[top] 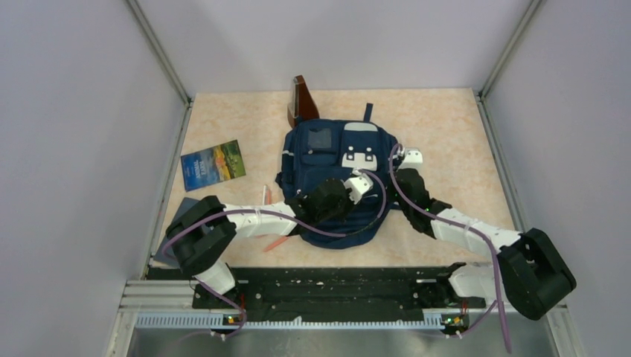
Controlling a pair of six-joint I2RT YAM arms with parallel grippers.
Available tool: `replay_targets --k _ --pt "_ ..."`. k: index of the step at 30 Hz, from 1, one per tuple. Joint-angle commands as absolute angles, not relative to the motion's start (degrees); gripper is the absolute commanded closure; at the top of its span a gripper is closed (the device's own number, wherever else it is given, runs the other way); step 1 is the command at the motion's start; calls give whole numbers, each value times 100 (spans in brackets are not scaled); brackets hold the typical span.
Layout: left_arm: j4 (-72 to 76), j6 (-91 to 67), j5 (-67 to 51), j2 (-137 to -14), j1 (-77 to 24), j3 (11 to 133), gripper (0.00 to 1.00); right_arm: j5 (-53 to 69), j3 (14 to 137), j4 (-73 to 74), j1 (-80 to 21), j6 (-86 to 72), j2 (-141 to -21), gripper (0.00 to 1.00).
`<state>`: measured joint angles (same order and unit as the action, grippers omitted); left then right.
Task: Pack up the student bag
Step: Unzip the student bag at the center of the board.
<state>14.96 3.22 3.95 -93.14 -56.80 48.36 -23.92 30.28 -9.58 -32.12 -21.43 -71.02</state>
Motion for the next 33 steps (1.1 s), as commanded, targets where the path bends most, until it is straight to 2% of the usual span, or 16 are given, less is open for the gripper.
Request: replay_targets --k 1,18,33 --pt "1246 29 816 -9246 -5405 5002 100 -2230 2715 -1047 -3481 -1668 -6567 100" --pt "1570 -176 451 -9354 -5194 5096 100 -2215 2124 -513 -4811 -2573 -5228 100" --pt "2009 -198 120 -9615 -5194 5193 100 -3167 1838 -1647 -6372 -3567 -5473 100"
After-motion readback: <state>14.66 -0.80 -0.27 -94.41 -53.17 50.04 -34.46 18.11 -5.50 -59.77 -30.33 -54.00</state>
